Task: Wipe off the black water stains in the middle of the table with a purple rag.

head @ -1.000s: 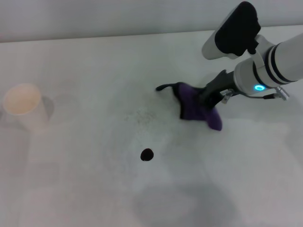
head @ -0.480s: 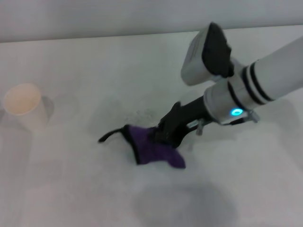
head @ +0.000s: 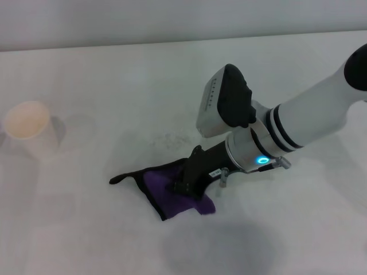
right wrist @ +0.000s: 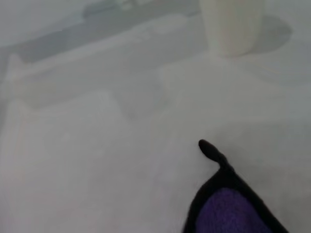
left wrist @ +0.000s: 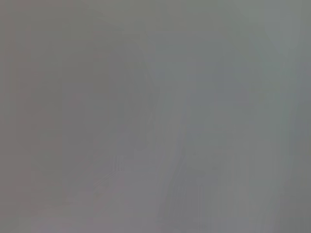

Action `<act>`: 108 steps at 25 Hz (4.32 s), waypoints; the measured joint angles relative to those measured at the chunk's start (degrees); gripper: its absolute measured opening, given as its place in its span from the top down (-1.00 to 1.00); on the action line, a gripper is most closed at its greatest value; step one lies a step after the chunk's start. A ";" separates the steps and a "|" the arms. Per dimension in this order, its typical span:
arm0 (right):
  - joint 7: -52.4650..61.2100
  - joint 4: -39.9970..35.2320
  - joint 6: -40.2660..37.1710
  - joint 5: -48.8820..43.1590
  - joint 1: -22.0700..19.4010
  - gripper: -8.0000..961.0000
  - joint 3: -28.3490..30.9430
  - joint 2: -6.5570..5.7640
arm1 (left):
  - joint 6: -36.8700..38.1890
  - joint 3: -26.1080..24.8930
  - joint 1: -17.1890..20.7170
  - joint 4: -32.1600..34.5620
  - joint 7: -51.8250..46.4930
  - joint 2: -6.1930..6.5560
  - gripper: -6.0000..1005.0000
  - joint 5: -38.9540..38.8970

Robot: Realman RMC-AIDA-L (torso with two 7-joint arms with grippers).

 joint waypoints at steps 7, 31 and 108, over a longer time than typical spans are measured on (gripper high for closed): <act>-0.13 0.12 -9.24 0.08 -1.11 0.81 -0.32 -0.31 | 0.01 0.00 -0.11 0.10 0.00 0.00 -0.77 0.00; -4.34 0.04 6.13 0.77 -1.64 0.77 4.33 -0.60 | 0.09 -0.09 -0.67 0.13 -0.01 0.16 -0.77 -0.21; -89.70 -30.99 3.49 71.36 -15.19 -0.81 49.33 -0.43 | -0.62 -0.52 -2.41 -0.22 -0.26 -0.39 -0.77 -3.46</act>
